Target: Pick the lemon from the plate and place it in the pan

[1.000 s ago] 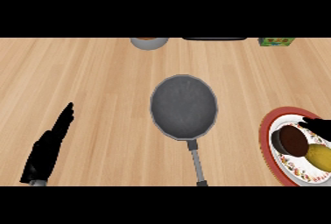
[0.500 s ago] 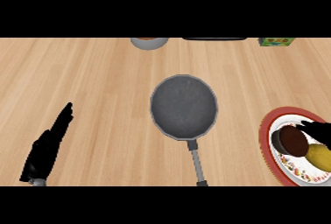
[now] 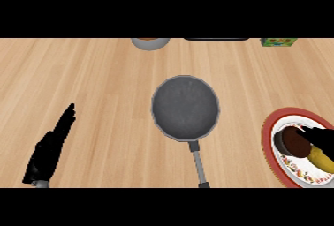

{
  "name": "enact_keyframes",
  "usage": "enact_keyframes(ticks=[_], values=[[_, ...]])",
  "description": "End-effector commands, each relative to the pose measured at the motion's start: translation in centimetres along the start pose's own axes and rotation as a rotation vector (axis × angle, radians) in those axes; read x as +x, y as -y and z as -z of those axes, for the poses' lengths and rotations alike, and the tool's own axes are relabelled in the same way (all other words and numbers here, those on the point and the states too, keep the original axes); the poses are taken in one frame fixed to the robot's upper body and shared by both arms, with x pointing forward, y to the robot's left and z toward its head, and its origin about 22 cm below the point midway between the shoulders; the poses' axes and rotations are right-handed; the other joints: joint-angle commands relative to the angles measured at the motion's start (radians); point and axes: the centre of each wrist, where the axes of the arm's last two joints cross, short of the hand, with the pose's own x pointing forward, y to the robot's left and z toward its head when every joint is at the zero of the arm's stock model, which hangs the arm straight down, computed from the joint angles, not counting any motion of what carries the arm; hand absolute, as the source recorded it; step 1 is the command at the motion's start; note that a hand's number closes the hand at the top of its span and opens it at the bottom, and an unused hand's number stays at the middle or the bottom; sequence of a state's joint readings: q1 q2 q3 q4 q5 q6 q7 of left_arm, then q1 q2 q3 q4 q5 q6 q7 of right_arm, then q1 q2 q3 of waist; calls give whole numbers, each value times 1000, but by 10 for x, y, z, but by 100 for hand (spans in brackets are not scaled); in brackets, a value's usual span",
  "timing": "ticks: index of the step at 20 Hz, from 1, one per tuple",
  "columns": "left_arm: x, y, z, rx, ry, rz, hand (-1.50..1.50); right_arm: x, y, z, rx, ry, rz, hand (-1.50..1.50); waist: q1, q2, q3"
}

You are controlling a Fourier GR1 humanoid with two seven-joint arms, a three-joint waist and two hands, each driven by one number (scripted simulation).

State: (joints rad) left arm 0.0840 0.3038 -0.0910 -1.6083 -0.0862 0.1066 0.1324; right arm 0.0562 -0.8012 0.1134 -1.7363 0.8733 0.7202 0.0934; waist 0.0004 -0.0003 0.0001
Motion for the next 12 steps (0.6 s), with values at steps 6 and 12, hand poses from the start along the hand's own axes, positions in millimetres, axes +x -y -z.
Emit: enact_keyframes(ticks=[6,12], values=[[14,-18,10,-4,10,-1,0,-8,-9,6,5,-30,0,-150,-2,-1,0],[-20,-4,-8,2,1,3,0,-18,-21,22,18,-13,-4,-150,1,0,0]])
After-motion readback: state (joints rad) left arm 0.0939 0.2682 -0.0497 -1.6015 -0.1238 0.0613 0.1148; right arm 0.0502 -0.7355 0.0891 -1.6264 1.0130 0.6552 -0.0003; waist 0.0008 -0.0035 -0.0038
